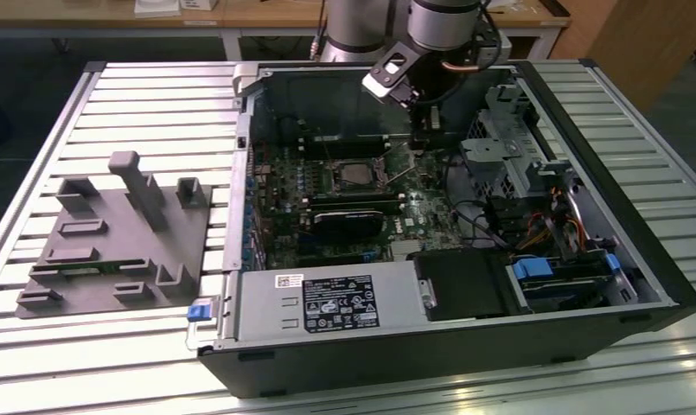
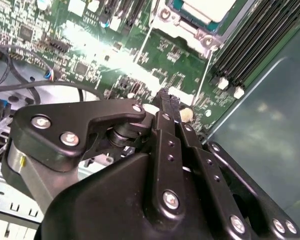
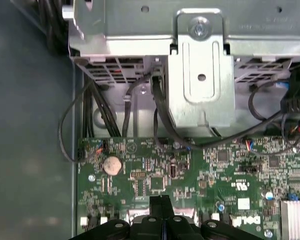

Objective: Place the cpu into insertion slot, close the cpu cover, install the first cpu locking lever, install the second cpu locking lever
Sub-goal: 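Close the cpu cover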

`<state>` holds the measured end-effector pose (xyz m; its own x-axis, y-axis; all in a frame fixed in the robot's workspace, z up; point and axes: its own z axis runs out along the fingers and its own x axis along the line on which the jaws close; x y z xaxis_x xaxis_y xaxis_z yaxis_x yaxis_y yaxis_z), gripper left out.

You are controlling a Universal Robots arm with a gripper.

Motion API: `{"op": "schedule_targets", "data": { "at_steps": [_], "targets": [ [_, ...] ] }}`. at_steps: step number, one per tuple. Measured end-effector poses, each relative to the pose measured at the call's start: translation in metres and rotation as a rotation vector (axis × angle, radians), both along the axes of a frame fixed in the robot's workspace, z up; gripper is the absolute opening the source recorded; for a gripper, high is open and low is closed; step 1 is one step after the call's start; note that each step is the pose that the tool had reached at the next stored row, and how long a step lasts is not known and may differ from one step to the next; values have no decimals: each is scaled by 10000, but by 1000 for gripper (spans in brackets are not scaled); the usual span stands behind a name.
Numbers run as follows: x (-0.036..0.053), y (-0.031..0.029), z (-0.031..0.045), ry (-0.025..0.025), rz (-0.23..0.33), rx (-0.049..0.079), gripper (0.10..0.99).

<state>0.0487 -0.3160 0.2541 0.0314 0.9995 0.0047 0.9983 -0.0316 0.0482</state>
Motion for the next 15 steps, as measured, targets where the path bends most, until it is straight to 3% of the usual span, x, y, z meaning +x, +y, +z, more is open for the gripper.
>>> {"op": "schedule_targets", "data": {
  "at_steps": [9, 15],
  "targets": [
    [157, 0, 0, -1, 0, 1, 106],
    [164, 0, -17, 0, 0, 1, 106]
  ]
}}
